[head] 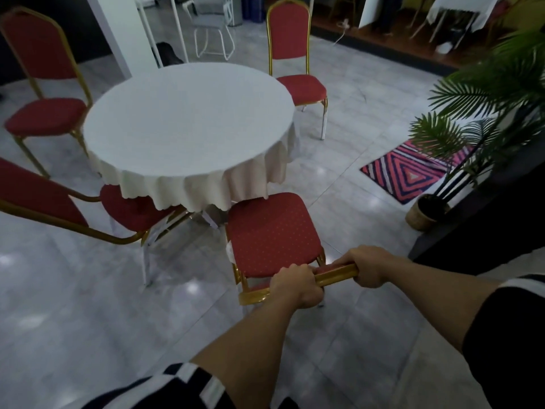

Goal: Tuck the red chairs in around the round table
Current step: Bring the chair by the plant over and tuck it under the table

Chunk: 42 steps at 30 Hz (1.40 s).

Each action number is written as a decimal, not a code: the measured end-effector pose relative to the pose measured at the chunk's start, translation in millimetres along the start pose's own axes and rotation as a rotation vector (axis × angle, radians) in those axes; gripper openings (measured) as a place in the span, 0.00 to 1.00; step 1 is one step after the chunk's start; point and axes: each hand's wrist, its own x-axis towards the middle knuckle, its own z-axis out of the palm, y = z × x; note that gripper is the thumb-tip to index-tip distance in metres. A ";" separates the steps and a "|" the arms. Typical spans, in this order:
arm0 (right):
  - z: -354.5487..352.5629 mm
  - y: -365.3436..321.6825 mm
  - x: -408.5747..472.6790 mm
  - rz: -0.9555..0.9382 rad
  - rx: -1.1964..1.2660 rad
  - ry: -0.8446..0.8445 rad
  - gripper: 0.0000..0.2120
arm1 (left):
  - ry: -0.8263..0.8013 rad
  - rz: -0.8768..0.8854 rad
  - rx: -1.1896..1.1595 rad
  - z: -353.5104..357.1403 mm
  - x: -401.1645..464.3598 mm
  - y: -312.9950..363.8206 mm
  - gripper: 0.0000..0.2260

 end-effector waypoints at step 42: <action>-106.1 131.4 119.6 -0.413 -0.075 0.017 0.20 | 0.142 -0.277 -0.145 -52.1 123.2 84.3 0.18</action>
